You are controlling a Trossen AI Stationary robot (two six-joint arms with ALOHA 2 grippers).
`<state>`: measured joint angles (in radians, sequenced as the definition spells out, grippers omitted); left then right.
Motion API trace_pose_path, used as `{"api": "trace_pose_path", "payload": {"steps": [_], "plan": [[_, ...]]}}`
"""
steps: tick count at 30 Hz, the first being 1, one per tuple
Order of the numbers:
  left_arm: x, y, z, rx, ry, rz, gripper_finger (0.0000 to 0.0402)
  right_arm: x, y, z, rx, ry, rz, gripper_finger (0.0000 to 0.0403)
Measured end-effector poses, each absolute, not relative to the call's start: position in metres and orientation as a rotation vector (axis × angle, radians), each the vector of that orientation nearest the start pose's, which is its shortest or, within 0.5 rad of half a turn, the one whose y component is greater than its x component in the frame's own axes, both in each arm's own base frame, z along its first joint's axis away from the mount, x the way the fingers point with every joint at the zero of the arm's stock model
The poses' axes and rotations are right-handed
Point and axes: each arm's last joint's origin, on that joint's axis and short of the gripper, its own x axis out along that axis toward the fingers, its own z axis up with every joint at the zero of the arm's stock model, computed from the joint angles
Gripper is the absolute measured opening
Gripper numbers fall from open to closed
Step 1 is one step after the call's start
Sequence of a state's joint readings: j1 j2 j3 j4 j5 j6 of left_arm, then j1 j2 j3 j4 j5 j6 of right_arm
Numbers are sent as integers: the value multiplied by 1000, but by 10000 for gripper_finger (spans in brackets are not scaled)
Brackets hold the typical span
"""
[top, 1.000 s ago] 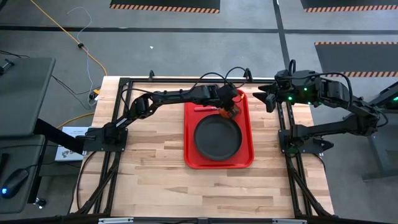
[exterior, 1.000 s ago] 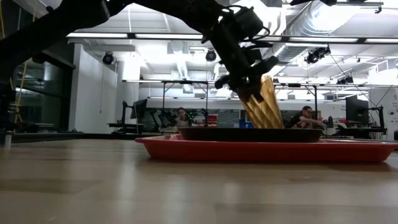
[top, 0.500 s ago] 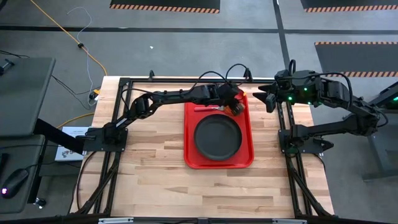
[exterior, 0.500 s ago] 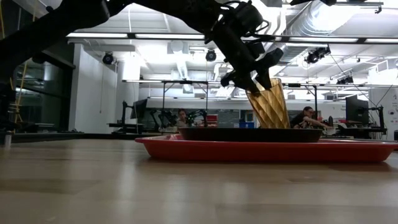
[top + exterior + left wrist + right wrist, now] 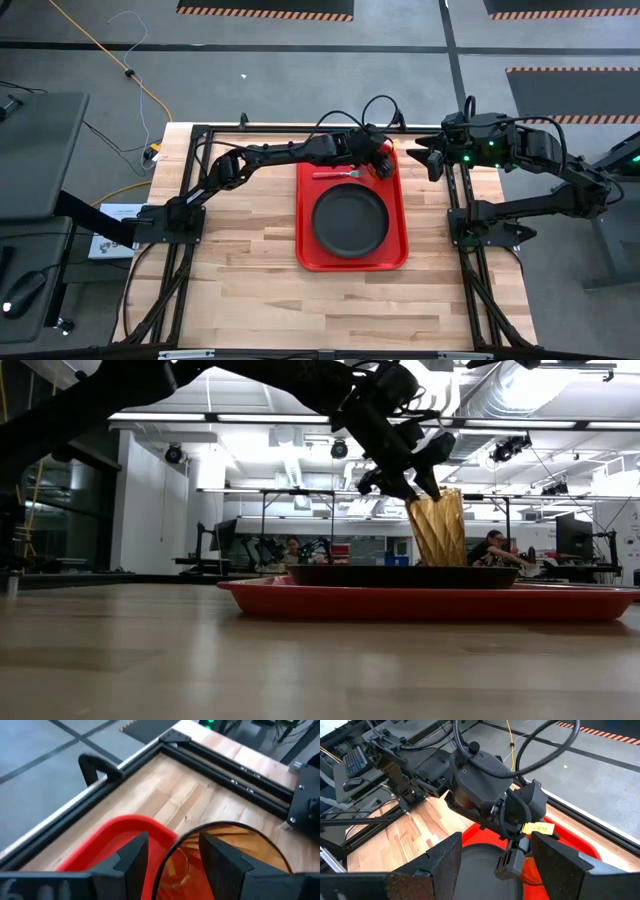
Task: Pick and place plate/cup/fork/spoon on tray
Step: Put the yellow glass on the red tray to the left of the black spoon
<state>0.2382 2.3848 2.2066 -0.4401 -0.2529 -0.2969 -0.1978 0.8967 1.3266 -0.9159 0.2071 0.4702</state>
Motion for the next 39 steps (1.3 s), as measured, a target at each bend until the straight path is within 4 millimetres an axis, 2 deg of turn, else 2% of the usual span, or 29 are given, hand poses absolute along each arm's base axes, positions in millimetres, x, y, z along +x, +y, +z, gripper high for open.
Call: {"api": "trace_pose_path", "payload": {"steps": [17,21,27,30,35,39], "plan": [[525,143,249,-213,510,595,166,134,-33,422,445,389,-503,229],[525,146,260,-182,492,591,166,134,-33,422,449,382,-503,229],[516,149,295,-124,505,584,166,134,-33,422,448,379,-502,229],[500,149,315,-83,541,560,166,134,-33,422,439,382,-500,229],[459,148,362,-110,606,489,166,134,-33,422,367,400,-484,229],[433,138,390,-139,629,411,158,134,-33,422,345,405,-479,229]]}}
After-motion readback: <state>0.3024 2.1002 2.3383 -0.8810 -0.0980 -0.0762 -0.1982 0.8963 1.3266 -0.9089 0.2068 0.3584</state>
